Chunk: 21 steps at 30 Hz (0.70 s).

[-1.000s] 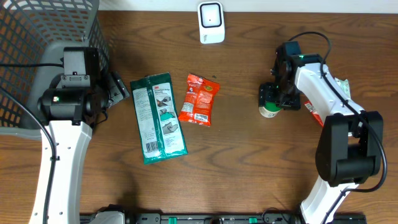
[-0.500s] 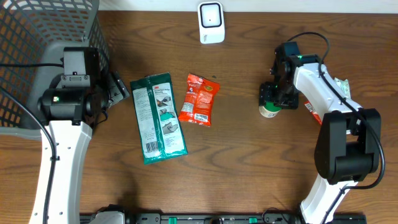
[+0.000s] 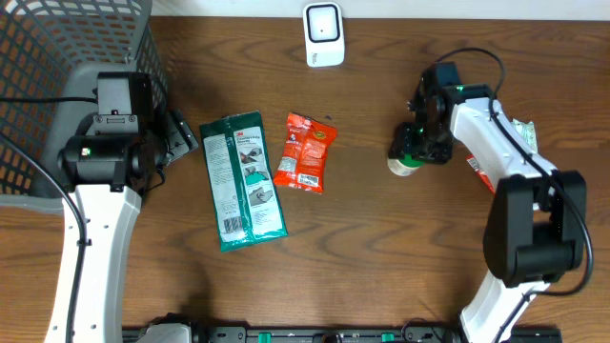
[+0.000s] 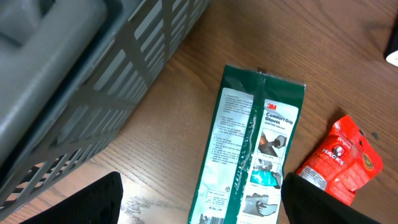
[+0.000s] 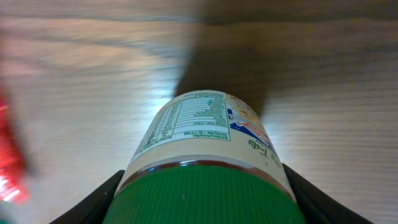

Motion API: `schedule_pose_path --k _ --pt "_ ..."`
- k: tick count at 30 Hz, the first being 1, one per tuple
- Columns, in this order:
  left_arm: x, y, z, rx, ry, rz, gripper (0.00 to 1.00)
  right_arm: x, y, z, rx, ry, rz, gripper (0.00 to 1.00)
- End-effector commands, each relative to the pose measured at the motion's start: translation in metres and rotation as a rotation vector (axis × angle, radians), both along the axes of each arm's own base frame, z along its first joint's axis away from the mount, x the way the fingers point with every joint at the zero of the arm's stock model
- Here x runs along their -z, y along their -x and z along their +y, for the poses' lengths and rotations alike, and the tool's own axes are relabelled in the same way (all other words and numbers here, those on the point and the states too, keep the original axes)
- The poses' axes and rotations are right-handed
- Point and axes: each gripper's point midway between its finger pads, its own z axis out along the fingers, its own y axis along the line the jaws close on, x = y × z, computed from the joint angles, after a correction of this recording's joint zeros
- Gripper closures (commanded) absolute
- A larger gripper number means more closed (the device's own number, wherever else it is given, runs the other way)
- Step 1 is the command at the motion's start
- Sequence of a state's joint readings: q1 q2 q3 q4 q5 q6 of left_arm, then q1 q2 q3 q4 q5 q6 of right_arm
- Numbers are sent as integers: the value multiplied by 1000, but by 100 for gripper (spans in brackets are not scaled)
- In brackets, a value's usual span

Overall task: Scan the item barcode
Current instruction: 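Lift the jar and hold its label up to the white scanner, right gripper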

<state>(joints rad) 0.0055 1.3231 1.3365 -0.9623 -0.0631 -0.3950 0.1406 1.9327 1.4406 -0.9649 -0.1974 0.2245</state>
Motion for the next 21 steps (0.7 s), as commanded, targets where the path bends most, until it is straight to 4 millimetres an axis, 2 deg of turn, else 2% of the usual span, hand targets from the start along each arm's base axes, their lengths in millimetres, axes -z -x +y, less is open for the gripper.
schedule_pose_path --k 1,4,7,10,13,14,16,19,21 --pt "-1 0 5 -10 -21 1 18 -89 -8 39 -85 -109 -178 53" --pt "-1 0 5 -10 -21 1 18 -137 0 58 -121 -119 -191 55" --pt "-1 0 5 -10 -21 1 18 -174 1 70 -152 -126 -239 59" --pt "-1 0 5 -10 -21 1 18 -202 -4 74 -142 -133 -301 62" --pt "-1 0 5 -10 -21 1 18 -214 -26 80 -143 -148 -402 61" --pt "-1 0 5 -10 -21 1 18 -218 -43 86 -146 -151 -467 62" --pt "-1 0 5 -10 -21 1 18 -219 -58 93 -151 -146 -522 67" --pt "-1 0 5 -10 -21 1 18 -219 -84 114 -163 -106 -628 67" --pt "-1 0 5 -10 -21 1 18 -220 -98 119 -149 -56 -689 67"
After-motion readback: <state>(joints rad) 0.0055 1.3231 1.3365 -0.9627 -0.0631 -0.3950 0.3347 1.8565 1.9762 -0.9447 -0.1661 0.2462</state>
